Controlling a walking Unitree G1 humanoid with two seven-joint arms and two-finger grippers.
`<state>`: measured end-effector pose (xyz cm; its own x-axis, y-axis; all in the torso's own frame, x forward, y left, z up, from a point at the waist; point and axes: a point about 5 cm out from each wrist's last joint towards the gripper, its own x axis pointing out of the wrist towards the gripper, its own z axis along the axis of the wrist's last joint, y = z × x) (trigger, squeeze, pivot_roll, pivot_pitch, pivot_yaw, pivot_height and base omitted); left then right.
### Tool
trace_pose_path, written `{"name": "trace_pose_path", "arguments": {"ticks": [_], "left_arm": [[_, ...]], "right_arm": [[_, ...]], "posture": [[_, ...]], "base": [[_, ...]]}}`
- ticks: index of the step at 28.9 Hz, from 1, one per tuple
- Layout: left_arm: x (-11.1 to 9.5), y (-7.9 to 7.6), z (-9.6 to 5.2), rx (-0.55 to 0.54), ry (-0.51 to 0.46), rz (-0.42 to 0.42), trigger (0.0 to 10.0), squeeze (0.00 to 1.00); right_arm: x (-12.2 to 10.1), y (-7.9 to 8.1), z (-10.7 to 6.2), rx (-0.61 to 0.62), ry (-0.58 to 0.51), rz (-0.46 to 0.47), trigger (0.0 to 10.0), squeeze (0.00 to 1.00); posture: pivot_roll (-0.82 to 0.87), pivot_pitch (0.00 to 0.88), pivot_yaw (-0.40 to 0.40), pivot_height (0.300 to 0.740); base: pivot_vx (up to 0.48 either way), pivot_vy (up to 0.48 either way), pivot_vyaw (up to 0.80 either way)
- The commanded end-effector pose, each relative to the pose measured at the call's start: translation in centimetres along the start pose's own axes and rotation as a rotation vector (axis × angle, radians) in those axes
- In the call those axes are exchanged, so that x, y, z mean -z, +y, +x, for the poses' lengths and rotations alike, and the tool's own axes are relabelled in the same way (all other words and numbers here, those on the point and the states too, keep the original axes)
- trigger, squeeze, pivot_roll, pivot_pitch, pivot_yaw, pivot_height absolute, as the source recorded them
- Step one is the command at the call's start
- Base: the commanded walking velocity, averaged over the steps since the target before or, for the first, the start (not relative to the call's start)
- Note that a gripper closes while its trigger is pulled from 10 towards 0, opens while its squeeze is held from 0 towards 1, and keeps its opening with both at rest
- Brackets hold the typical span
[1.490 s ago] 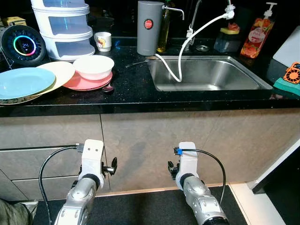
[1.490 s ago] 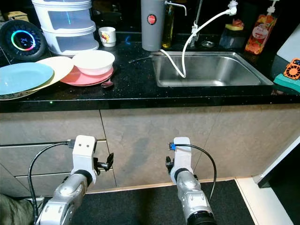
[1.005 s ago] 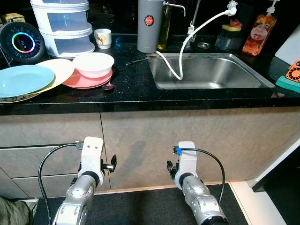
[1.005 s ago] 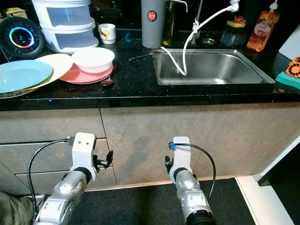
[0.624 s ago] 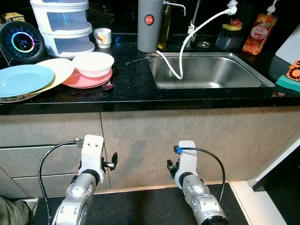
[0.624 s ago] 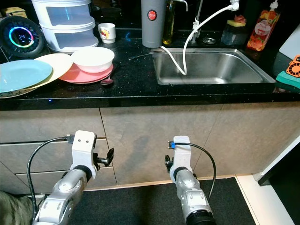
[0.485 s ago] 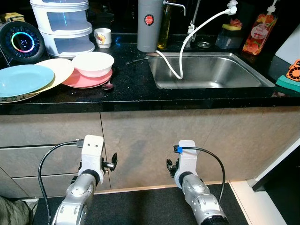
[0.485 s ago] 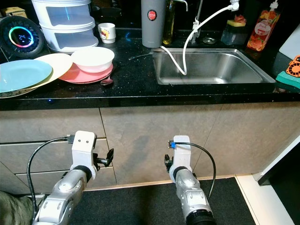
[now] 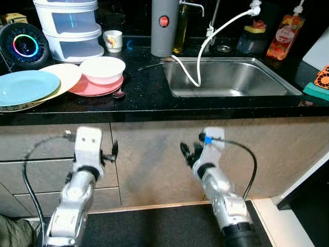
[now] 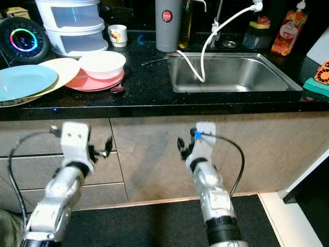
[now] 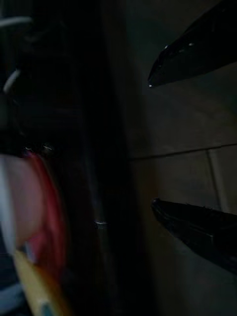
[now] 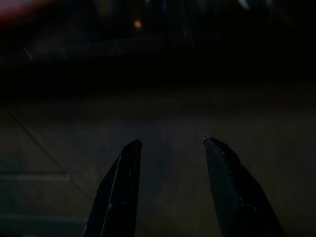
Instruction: Kitchen organization
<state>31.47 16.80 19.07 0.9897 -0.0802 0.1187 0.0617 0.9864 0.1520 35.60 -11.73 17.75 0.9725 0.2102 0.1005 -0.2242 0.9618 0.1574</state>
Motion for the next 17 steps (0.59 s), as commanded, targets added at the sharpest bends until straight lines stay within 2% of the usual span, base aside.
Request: {"name": "trace_pose_path", "arguments": {"ticks": [1,2,6,10,17], "left_arm": [[-0.4,-0.1,0.2,0.021,0.006,0.023,10.0,0.0],[-0.7,-0.3,0.4,0.03,0.003,0.029,10.0,0.0],[-1.1,-0.5,0.6,0.037,-0.005,0.022,10.0,0.0],[-1.3,-0.9,0.5,0.052,-0.01,0.008,10.0,0.0],[-1.4,-0.6,0.5,0.047,-0.006,0.006,10.0,0.0]], "right_arm": [[-1.2,0.0,0.4,-0.005,-0.021,-0.005,10.0,0.0],[-2.0,-0.1,0.7,-0.005,-0.031,-0.019,10.0,0.0],[-3.0,-0.1,1.1,-0.011,-0.046,-0.051,10.0,0.0],[-3.6,-0.1,1.3,-0.01,-0.065,-0.046,10.0,0.0],[-3.5,0.0,1.3,-0.006,-0.058,-0.025,10.0,0.0]], "posture": [[0.01,0.105,-0.014,0.74],[0.01,0.104,-0.013,0.74],[0.01,0.105,-0.011,0.74],[0.01,0.105,-0.011,0.74],[0.01,0.108,-0.015,0.74]], "base": [[0.0,0.0,0.0],[0.0,0.0,0.0],[0.0,0.0,0.0],[0.0,0.0,0.0],[0.0,0.0,0.0]]}}
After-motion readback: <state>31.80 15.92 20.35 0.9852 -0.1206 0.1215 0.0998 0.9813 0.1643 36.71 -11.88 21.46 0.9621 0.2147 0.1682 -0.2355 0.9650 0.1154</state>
